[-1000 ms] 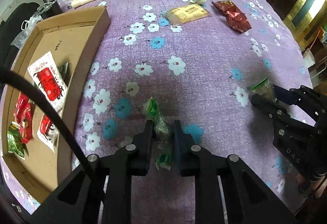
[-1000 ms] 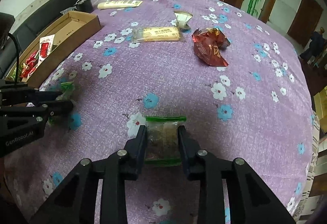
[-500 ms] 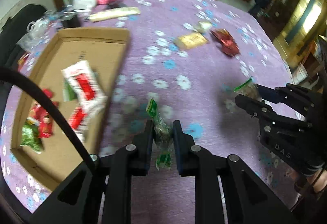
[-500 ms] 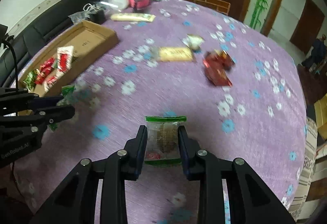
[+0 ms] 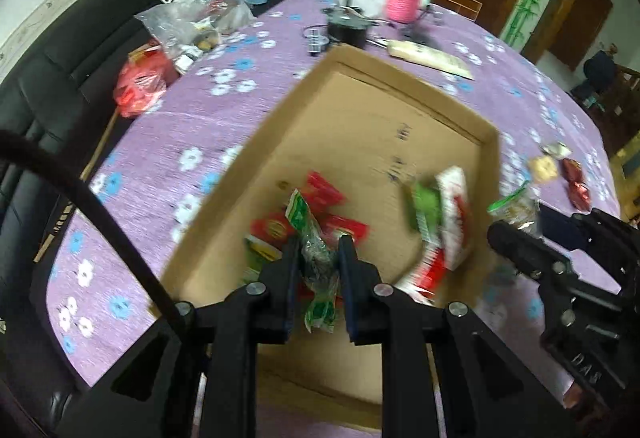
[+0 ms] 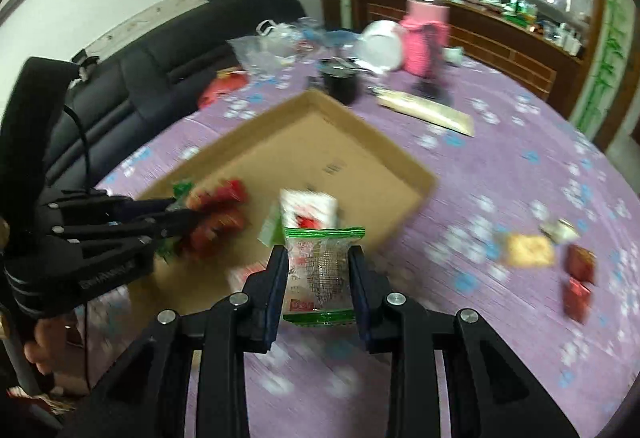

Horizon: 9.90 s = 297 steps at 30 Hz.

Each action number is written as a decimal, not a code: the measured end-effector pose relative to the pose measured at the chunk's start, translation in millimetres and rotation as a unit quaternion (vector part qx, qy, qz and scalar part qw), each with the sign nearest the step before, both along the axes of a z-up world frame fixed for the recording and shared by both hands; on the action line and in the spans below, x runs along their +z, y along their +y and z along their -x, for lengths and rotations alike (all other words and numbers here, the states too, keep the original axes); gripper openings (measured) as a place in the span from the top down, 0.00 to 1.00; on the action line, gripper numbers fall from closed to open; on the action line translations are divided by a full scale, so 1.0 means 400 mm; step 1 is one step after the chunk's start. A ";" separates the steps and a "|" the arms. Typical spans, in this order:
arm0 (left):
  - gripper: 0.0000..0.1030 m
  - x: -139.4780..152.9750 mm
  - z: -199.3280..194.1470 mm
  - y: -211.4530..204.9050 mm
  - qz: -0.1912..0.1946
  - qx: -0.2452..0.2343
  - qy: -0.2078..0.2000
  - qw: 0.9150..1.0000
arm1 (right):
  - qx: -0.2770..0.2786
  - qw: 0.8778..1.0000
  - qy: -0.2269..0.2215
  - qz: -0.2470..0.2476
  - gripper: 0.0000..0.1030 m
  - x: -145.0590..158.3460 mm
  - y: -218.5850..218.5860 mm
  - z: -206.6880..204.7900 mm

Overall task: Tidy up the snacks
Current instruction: 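Carry the green candy and zip bag over the box and open both grippers, then move both grippers back toward the red candies and yellow packet, then grasp a red foil-wrapped candy with the right gripper while the left approaches the yellow packet, then grasp the yellow wafer packet with the left gripper while the right holds red candy, then carry the yellow packet and red candy over the box and open both grippers, then move both grippers back toward the last green and red candies, then grasp the last red foil-wrapped candy with the right gripper, then grasp the green-wrapped candy with the left gripper, then carry both candies over the box and open both grippers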

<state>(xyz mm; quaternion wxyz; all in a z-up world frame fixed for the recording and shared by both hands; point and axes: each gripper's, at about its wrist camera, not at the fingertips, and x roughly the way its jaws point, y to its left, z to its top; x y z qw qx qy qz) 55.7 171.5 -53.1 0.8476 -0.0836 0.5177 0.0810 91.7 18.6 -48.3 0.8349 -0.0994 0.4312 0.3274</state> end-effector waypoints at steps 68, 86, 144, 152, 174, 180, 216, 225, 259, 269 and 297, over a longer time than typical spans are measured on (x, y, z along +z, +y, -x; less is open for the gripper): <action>0.28 -0.087 -0.527 -0.751 -0.215 -0.368 0.042 0.904 | -0.150 0.988 0.017 -0.007 0.46 -0.184 -0.653 -0.252; 0.11 -0.144 -0.511 -0.777 -0.256 -0.406 0.080 0.874 | -0.153 0.988 0.007 -0.006 0.44 -0.186 -0.639 -0.269; 0.66 -0.165 -0.340 -0.656 0.019 -0.308 0.092 0.947 | -0.106 0.994 -0.011 -0.019 0.73 -0.180 -0.603 -0.254; 0.66 -0.149 -0.301 -0.662 0.047 -0.285 0.070 0.955 | -0.147 0.988 0.022 -0.040 0.74 -0.175 -0.653 -0.203; 0.66 0.004 -0.046 -0.432 0.052 -0.216 -0.003 0.975 | -0.100 0.994 0.018 -0.042 0.74 -0.044 -0.433 -0.015; 0.66 0.031 -0.042 -0.230 0.027 -0.146 -0.019 0.989 | -0.045 0.997 0.024 -0.064 0.74 -0.018 -0.222 -0.033; 0.25 0.078 -0.198 -0.361 0.000 -0.135 -0.001 0.991 | -0.264 0.963 0.010 -0.057 0.31 -0.076 -0.589 -0.203; 0.25 0.041 -0.308 -0.519 -0.016 -0.154 0.031 0.987 | -0.072 0.994 -0.010 0.083 0.31 -0.163 -0.595 -0.326; 0.77 -0.149 -0.565 -0.799 0.032 -0.143 0.115 0.982 | -0.077 0.997 0.024 -0.001 0.43 -0.197 -0.771 -0.295; 0.79 -0.137 -0.444 -0.766 0.051 -0.152 0.094 0.983 | -0.108 0.994 0.020 -0.010 0.44 -0.197 -0.766 -0.243; 0.79 0.035 -0.019 -0.149 0.036 -0.073 -0.017 0.997 | -0.046 0.997 0.045 -0.042 0.44 -0.060 -0.177 -0.002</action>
